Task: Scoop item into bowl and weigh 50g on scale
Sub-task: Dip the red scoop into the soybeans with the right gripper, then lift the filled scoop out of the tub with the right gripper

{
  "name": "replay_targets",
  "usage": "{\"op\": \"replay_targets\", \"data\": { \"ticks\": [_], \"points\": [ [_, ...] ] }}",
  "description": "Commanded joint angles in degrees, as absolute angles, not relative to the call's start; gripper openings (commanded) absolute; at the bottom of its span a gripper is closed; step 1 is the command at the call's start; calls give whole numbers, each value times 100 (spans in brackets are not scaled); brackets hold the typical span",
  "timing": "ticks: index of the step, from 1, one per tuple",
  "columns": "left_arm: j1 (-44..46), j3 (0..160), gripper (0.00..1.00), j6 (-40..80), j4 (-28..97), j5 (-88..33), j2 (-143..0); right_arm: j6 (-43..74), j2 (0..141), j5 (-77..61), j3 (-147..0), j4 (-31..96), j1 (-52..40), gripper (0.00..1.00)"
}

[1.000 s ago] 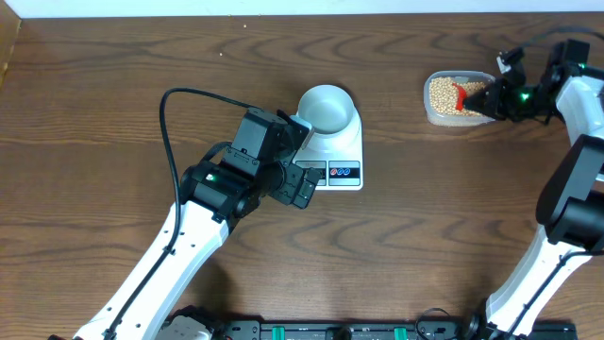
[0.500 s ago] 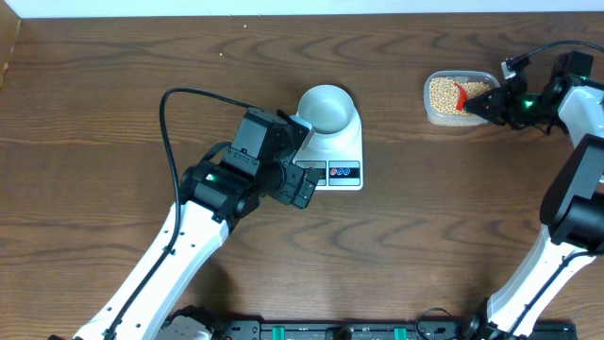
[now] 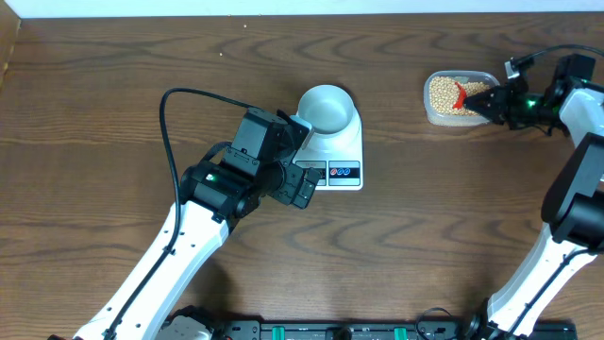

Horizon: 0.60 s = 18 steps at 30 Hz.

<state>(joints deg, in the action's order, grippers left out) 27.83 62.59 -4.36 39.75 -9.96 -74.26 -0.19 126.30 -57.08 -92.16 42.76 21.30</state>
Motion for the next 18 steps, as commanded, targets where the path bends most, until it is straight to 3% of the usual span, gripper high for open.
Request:
{"op": "replay_targets", "data": {
  "ticks": [1, 18],
  "points": [
    [2766, 6211, 99, -471, 3988, -923, -7415, 14, 12667, -6128, -9201, 4274, 2246, 1],
    [2766, 6211, 99, -471, 3988, -923, -7415, -676, 12667, -7022, -9201, 4700, 2670, 1]
  ]
}}
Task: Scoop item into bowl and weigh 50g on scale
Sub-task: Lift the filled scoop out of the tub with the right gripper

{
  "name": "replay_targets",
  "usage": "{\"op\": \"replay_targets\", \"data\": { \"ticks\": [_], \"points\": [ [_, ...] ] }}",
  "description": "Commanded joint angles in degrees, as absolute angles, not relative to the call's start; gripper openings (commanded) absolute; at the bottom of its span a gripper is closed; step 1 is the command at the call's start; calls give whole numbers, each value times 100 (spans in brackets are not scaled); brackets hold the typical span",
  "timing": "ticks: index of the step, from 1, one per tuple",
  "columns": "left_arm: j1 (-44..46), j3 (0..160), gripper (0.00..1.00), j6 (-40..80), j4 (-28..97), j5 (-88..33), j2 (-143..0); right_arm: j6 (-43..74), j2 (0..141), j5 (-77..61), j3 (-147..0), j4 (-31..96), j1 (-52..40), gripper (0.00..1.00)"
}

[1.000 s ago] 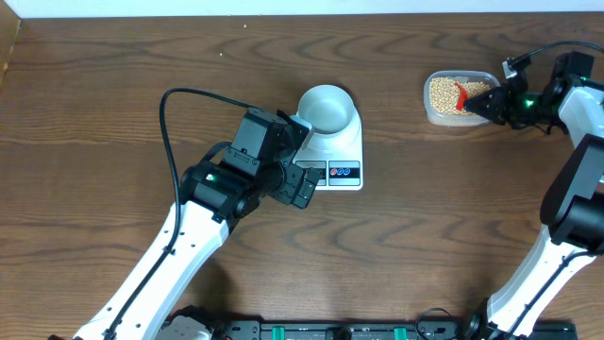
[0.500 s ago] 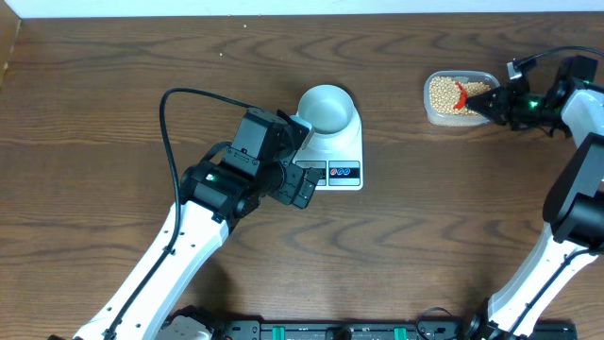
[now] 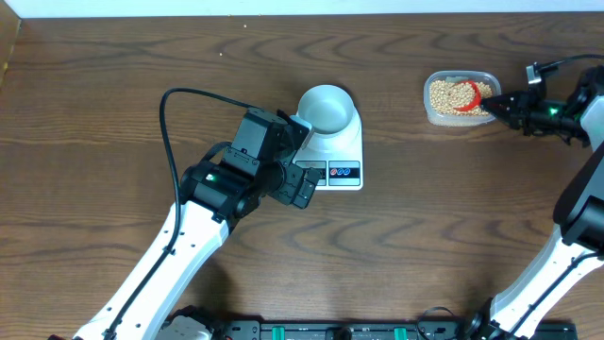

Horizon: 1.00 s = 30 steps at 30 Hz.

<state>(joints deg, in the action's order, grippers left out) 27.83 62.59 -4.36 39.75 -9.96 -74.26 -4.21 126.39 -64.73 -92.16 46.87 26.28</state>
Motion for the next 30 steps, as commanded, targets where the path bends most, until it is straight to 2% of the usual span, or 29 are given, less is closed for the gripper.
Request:
{"op": "replay_targets", "data": {
  "ticks": [1, 23, 27, 30],
  "points": [
    [2766, 6211, 99, -471, 3988, -923, -7415, -694, 12667, -7118, -9201, 4700, 2681, 1],
    [2766, 6211, 99, -471, 3986, -923, -7415, -930, 12667, -8221, -9201, 5019, 3221, 1],
    [2766, 6211, 99, -471, 3988, -923, -7415, -1127, 12667, -8917, -9201, 5192, 3242, 1],
    [2766, 6211, 99, -471, 3988, -923, -7415, -1057, 12667, -8952, -9203, 5177, 3247, 1]
  ]
}}
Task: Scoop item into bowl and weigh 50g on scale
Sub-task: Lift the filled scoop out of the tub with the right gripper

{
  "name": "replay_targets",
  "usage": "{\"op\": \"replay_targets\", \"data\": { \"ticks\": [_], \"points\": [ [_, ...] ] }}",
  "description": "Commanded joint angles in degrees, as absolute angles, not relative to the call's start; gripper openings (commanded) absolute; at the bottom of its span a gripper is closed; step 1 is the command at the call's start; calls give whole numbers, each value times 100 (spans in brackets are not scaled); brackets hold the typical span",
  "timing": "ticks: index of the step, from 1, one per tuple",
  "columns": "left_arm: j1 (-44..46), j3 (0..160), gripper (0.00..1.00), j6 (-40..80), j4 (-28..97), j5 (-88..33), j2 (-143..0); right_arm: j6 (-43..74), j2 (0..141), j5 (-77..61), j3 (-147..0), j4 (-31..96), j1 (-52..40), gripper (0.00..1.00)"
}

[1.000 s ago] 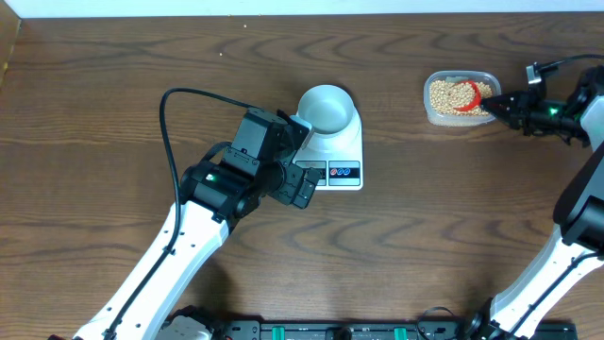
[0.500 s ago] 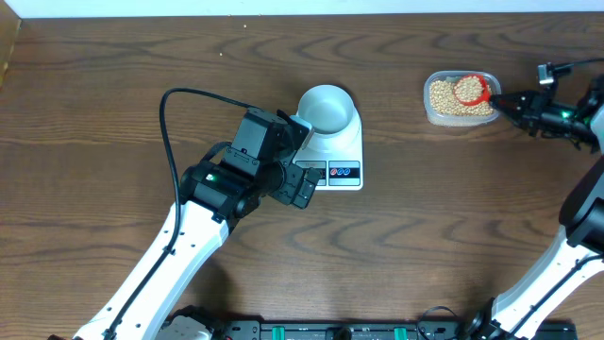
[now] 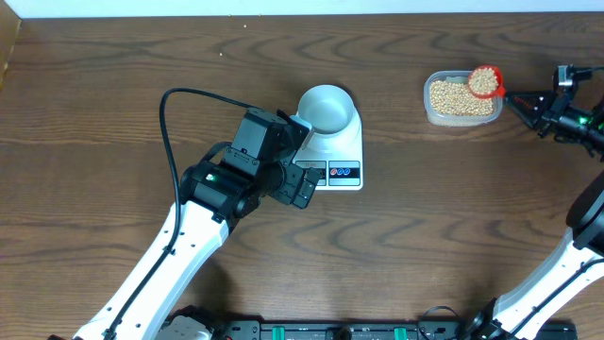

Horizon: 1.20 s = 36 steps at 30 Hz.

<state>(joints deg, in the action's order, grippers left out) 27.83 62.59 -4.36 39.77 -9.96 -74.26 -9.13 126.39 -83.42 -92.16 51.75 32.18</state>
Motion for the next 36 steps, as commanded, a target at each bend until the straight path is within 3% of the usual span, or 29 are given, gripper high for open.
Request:
{"op": "replay_targets", "data": {
  "ticks": [1, 11, 18, 36],
  "points": [
    [2766, 6211, 99, -471, 3988, -923, -7415, -1059, 12667, -8949, -9203, 5177, 3256, 1],
    [2766, 6211, 99, -471, 3986, -923, -7415, -1052, 12667, -8827, -9203, 5231, 3330, 1],
    [2766, 6211, 99, -471, 3988, -923, -7415, -690, 12667, -7380, -9203, 5343, 3280, 1],
    [2766, 6211, 99, -471, 3988, -923, -7415, -685, 12658, -8165, -9284, 5341, 2722, 1]
  ]
}}
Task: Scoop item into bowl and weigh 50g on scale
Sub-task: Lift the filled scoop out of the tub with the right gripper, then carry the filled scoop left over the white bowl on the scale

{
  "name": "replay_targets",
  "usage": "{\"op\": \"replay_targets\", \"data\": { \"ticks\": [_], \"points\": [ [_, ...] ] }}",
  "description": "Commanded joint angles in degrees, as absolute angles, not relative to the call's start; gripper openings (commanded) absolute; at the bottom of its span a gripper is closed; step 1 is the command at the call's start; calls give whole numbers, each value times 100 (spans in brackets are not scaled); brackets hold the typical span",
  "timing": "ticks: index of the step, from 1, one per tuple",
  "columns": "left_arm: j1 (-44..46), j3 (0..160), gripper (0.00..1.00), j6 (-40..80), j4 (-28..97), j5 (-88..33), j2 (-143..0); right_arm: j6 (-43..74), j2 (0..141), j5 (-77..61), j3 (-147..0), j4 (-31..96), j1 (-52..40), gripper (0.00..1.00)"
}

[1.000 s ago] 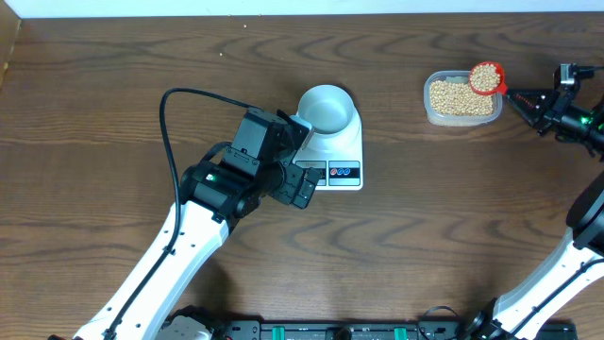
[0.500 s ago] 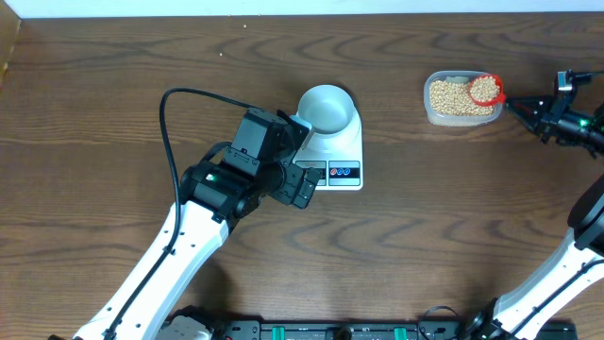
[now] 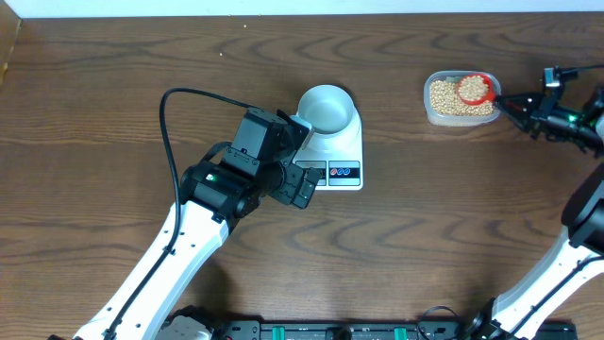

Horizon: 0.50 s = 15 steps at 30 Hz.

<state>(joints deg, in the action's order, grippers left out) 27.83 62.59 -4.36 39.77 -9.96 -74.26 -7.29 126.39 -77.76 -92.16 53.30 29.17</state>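
Note:
A white bowl sits on the white scale at the table's middle, and looks empty. At the right a clear tub holds pale beans. A red scoop full of beans hangs over the tub's right side, its handle in my right gripper, which is shut on it. My left gripper rests by the scale's left front corner; its jaws are hard to read from overhead.
The left arm's black cable loops over the table left of the bowl. The right arm reaches in from the right edge. A black rail runs along the front edge.
The loaded scoop has shifted a little left and down, from the tub's upper right corner to over its right side. The right gripper came left with it. The left arm is still.
The right gripper first had the scoop dug into the beans near the tub's middle. Then the scoop lay at the tub's right side. Later it was lifted, full of beans, at the upper right corner, and now it is over the tub's right side.

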Motion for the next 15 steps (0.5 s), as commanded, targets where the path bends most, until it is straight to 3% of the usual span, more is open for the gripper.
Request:
{"op": "replay_targets", "data": {
  "ticks": [1, 15],
  "points": [
    [2766, 6211, 99, -471, 3986, -923, -7415, -683, 12643, -8165, -9295, 5341, 2650, 1],
    [2766, 6211, 99, -471, 3988, -923, -7415, -167, 11998, -8840, -9319, 4974, 1632, 1]
  ]
}}
